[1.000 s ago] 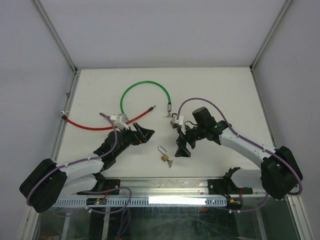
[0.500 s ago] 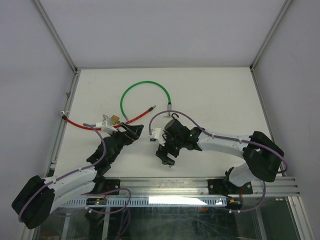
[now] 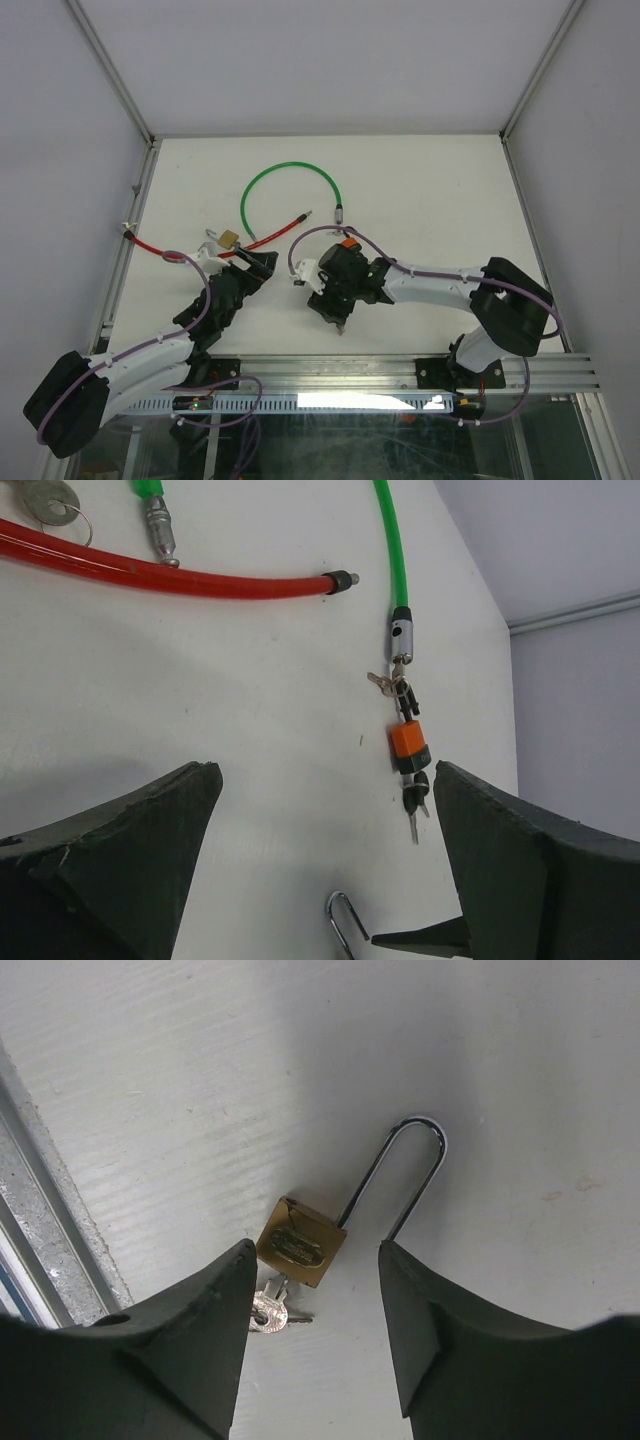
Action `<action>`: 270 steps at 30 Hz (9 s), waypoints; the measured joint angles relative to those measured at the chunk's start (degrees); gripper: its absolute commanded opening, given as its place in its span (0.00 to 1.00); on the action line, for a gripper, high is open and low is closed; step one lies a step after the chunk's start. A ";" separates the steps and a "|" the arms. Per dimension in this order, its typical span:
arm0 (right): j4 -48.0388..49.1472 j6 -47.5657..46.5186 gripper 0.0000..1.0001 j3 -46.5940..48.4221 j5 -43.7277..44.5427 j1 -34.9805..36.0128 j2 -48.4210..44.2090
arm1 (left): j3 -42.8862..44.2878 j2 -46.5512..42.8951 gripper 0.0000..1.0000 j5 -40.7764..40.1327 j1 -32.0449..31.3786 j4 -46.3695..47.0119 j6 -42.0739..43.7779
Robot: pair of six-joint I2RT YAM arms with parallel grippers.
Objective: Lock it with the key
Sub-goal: Pick up the lock from the center of the board, then adjust the lock.
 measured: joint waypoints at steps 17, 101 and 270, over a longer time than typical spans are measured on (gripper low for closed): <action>-0.17 0.85 0.53 1.75 1.01 1.51 3.67 | 0.00 -0.04 0.96 -1.14 0.00 -0.59 -1.01; -0.26 -0.04 0.04 0.02 -14.01 -21.68 -15.96 | 11.67 45.05 0.45 24.15 -11.80 45.44 -12.98; -25.99 -39.47 0.00 6.40 -64.11 -38.91 -21.18 | -1.16 10.67 0.99 44.85 -10.99 49.18 40.04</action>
